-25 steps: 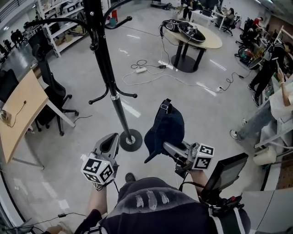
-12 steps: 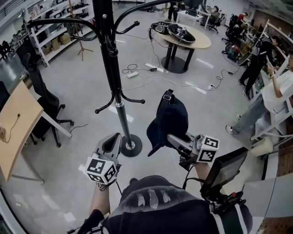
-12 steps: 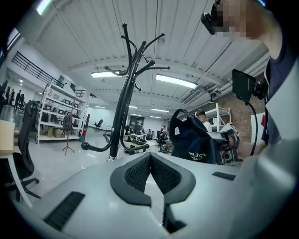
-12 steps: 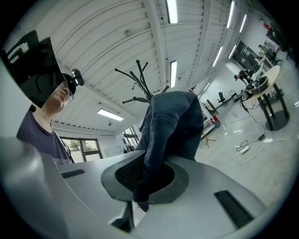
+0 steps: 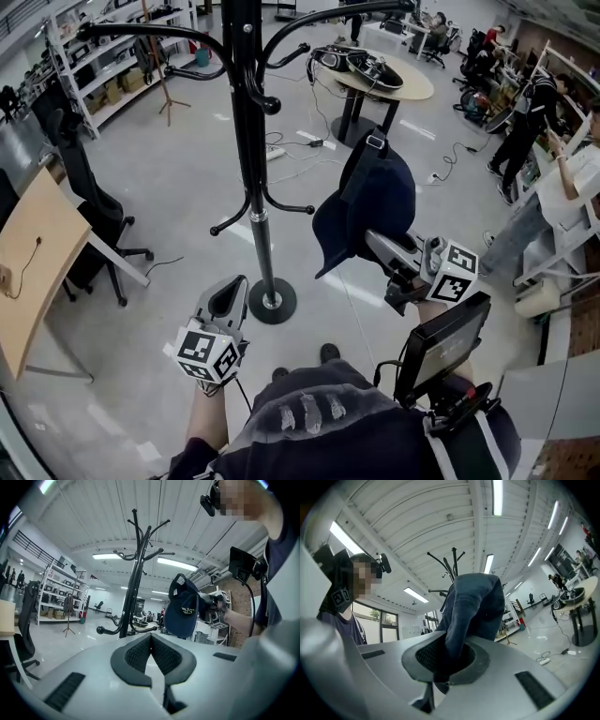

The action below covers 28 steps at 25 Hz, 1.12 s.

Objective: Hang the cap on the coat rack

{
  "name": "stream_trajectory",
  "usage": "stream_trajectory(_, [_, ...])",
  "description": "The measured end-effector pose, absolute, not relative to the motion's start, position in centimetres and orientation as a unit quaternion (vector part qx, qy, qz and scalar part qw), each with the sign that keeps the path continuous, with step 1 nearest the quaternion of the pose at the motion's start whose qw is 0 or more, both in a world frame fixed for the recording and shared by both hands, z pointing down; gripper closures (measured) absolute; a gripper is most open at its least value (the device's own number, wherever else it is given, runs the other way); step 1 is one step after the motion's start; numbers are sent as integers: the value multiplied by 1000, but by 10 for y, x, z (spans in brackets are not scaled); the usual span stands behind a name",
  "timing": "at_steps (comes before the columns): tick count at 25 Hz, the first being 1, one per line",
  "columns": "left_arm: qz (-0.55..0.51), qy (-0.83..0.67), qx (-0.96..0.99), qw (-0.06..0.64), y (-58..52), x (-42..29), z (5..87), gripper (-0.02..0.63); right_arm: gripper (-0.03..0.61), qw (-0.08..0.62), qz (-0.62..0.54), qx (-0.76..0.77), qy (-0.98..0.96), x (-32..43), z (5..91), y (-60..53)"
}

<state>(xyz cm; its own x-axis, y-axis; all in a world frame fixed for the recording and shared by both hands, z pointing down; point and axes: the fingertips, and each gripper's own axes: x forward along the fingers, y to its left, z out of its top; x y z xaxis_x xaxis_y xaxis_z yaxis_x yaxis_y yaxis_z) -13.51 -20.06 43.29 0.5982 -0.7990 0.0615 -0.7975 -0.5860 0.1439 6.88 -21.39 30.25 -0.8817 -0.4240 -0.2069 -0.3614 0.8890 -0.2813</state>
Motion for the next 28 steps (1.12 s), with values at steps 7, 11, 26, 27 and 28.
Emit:
stream_trajectory(7, [-3,-463,883,77,-221,-128,423,606,566,141,-51,-176,973,74,243,-241])
stream_trajectory(11, [-5,-472,879,71,-232,-119,415,606,566,145,-31,-156,977,81,227,-245])
stream_trajectory(26, [8,-487,871,71,-245,-102,416,607,566,179,85,-125,972,110,141,-268])
stream_trajectory(27, [7,-485,872,69,-245,-100,415,607,566,180,93,-123,971,110,136,-265])
stream_trajectory(28, [6,-483,873,68,-245,-100,414,606,566,179,101,-121,971,108,131,-263])
